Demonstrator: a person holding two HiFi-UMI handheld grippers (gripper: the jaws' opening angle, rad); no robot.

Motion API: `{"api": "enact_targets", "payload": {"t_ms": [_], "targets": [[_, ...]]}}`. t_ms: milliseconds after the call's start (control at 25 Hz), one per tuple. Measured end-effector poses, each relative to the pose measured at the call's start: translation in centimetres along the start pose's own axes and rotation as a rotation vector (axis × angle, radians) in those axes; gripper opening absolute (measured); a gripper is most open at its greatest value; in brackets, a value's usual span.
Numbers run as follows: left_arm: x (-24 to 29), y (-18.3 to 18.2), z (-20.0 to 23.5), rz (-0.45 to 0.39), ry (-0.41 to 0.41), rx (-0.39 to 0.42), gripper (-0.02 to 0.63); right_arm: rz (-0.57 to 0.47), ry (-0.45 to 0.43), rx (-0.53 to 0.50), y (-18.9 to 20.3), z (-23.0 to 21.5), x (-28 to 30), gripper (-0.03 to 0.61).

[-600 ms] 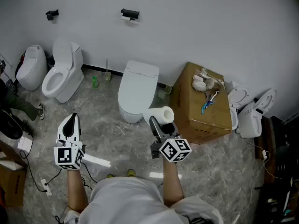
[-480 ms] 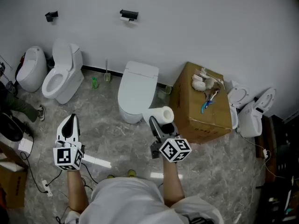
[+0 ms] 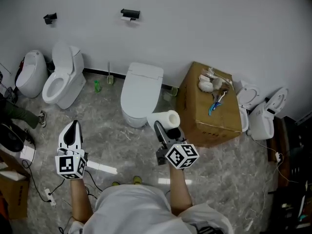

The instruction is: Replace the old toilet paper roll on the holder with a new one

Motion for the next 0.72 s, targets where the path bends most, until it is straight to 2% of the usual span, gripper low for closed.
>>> {"api": "enact_targets", "payload": {"t_ms": [320, 720], "targets": [[2.1, 0.5, -2.2, 0.021, -0.001, 0.003, 0.021, 0.013, -0.008, 0.02, -0.6, -3.0, 0.2, 0.305], [5.2, 1.4, -4.5, 0.04, -0.027, 0.024, 0.021, 0.027, -0.059, 0.044, -1.2, -6.9, 2.9, 0.305]]}}
Point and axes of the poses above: the fingertips, and each gripper's own axes: x forward along the fingers, z to its left, y out of its underside, the point moved 5 cm from there along -x, backward along the fingers, and after that the axes turned 1 degree about z, right-handed, at the moved point
